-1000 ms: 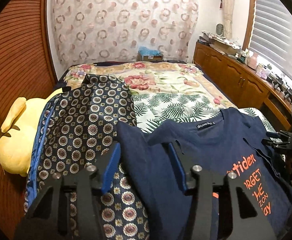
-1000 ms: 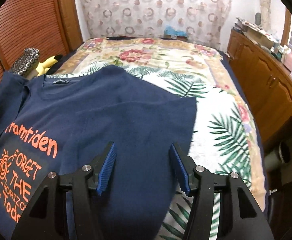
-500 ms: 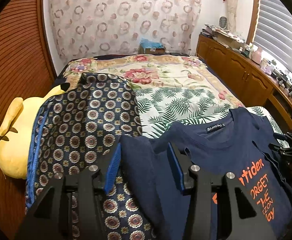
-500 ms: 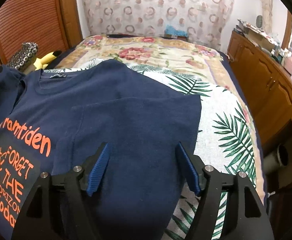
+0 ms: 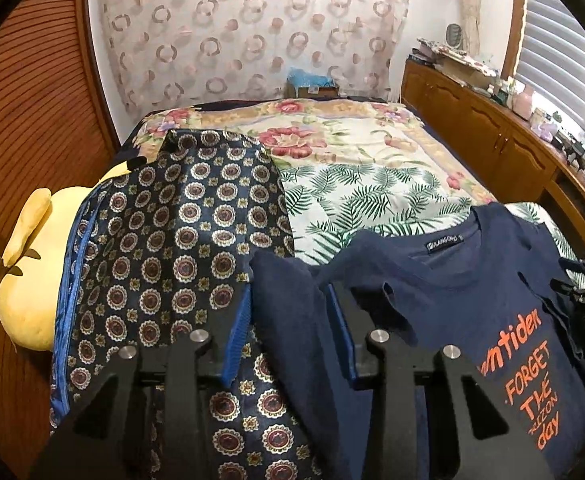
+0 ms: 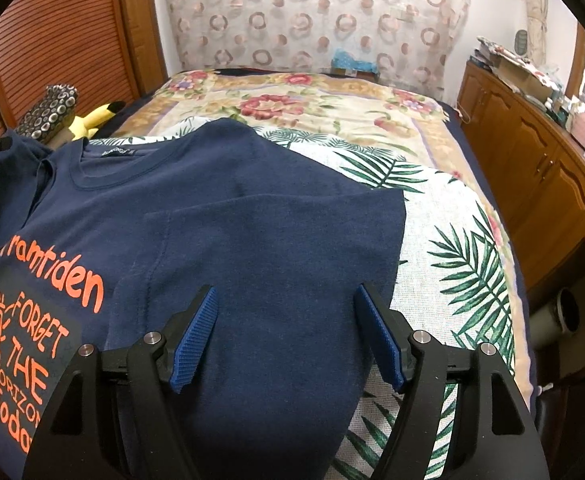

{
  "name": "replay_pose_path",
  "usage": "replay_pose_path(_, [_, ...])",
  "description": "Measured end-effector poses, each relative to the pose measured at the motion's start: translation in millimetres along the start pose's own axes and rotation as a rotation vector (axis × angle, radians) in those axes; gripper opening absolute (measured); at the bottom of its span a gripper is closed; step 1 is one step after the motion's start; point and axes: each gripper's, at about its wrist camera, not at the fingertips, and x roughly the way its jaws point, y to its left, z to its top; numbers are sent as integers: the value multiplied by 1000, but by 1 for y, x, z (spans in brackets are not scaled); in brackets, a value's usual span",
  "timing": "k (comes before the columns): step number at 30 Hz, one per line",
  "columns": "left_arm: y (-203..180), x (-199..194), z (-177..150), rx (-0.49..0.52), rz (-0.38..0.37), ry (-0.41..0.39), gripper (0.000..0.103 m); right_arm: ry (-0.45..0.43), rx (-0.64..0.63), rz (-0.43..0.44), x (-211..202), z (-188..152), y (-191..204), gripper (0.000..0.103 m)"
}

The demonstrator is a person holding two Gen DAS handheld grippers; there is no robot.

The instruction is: Fold small clothes

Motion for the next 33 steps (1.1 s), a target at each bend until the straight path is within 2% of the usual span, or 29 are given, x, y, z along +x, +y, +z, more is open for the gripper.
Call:
replay_pose_path(1, [-1, 0, -1, 7, 2, 2, 35, 0, 0, 0, 0, 0, 0, 73])
replay_pose_path(4, [-5, -4, -3, 28, 16, -13, 5, 0, 0, 0, 0, 0, 0, 73])
replay_pose_path(5, [-6, -8, -3, 31, 8, -22, 2, 0, 0, 0, 0, 0, 0, 73])
replay_pose_path(8, [-11, -21, 0, 32, -6, -56, 1, 0, 0, 0, 0, 0, 0, 73])
replay_pose_path(13, [-15, -59, 3, 2, -29, -156, 1, -1, 0, 0, 0, -1, -1, 73])
replay_pose_path(18, [-17, -81, 3, -14, -56, -203, 1, -1, 0, 0, 0, -1, 0, 73])
replay_pose_path(29, [-36, -89, -10, 11, -85, -214, 1, -3, -3, 5, -2, 2, 1, 73])
replay_pose_path(33, [-37, -89, -15, 5, -88, -210, 1, -28, 11, -16, -9, 13, -14, 73])
